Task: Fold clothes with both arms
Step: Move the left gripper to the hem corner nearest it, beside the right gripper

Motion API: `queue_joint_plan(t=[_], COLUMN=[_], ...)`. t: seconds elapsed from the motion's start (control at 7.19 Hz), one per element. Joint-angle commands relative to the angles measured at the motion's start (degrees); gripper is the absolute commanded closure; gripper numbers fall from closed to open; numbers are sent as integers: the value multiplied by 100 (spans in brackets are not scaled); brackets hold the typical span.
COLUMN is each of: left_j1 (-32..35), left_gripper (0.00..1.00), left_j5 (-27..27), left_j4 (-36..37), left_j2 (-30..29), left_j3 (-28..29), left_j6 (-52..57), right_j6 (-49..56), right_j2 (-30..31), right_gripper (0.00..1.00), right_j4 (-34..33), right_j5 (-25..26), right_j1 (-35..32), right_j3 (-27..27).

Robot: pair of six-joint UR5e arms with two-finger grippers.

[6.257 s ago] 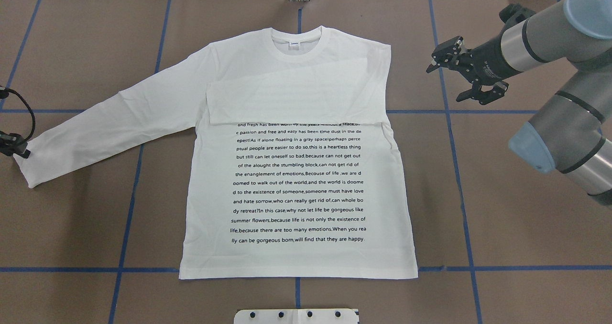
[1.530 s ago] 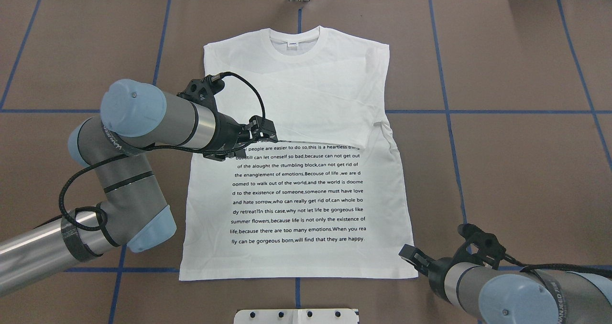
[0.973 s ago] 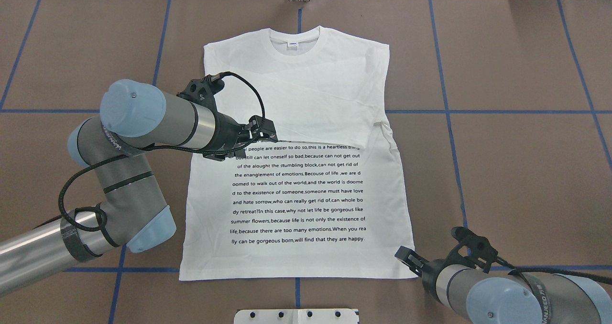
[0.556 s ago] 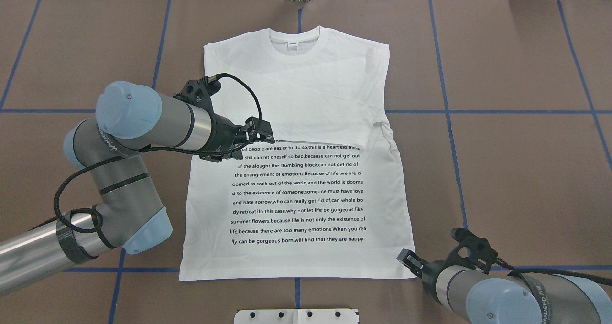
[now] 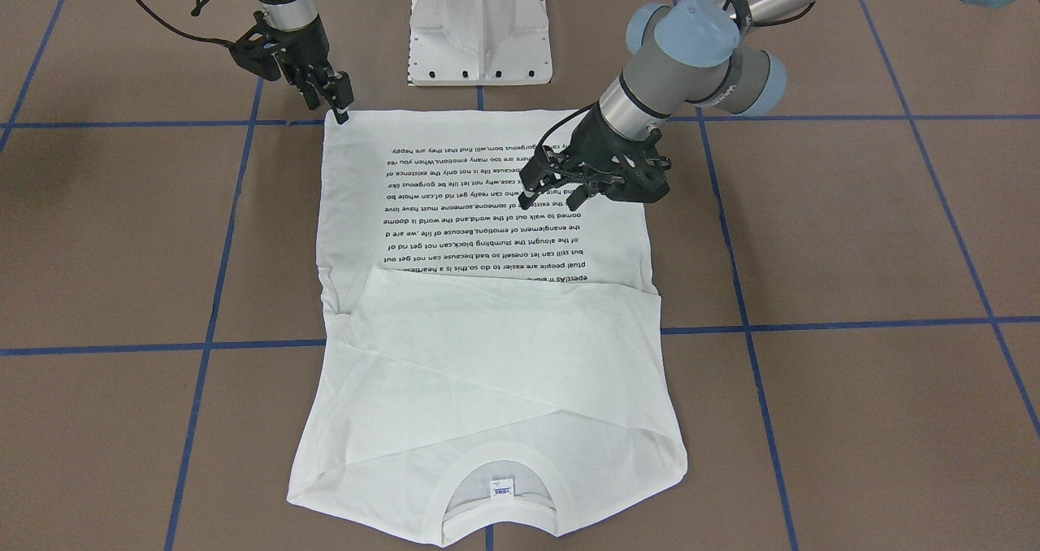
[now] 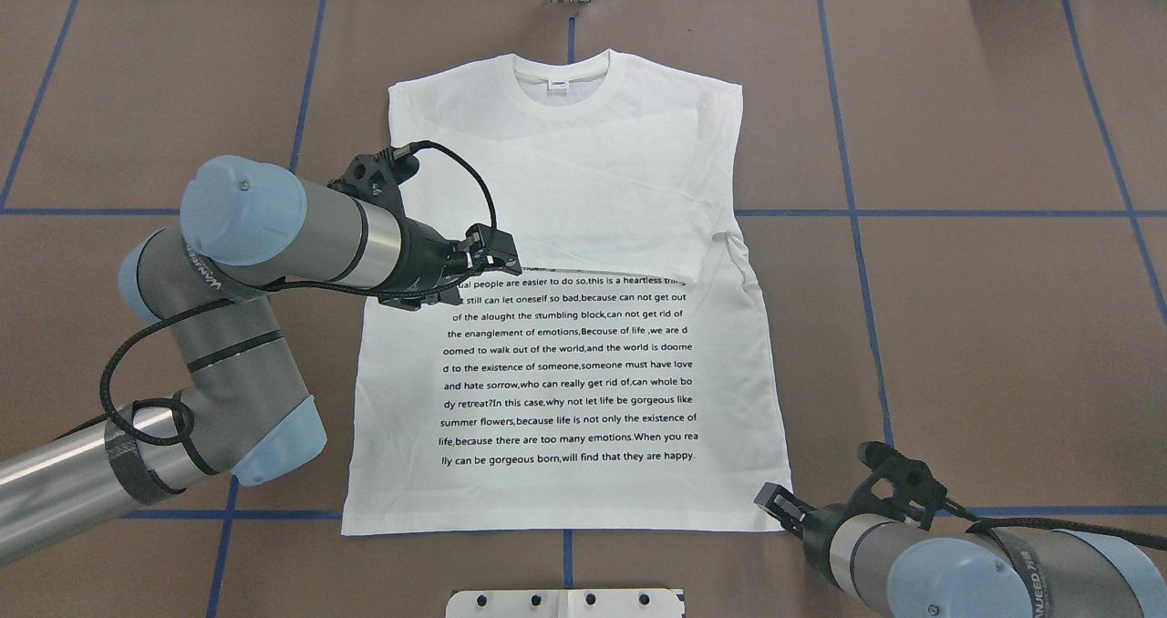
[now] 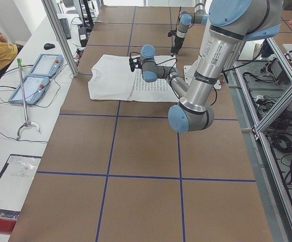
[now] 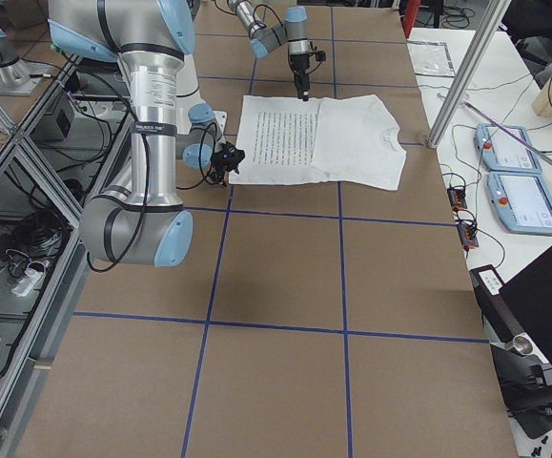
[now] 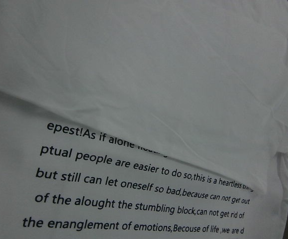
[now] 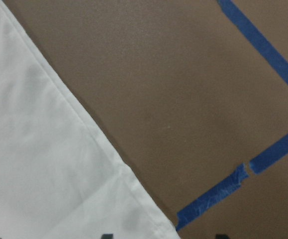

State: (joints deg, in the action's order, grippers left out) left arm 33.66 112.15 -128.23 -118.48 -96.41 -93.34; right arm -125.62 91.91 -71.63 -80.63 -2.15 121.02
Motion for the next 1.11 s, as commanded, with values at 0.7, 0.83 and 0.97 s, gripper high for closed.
queue_joint_plan(t=[0.7,0.83,0.97], left_j1=[0,0,17], left_gripper=[8,8,8], left_j5=[-9,-17,-18], left_j4=[0,0,9], left_j2=[0,0,18], left_j3=[-9,-9,-61], left_j6=[0,0,0], right_j6=[-15,-15,-15], right_j2=[3,3,3], right_gripper=[82,100,100], right_j4=[-9,0,0], right_j5=[4,-5,-5], right_j1=[66,65,65], right_j3=[-9,-9,0])
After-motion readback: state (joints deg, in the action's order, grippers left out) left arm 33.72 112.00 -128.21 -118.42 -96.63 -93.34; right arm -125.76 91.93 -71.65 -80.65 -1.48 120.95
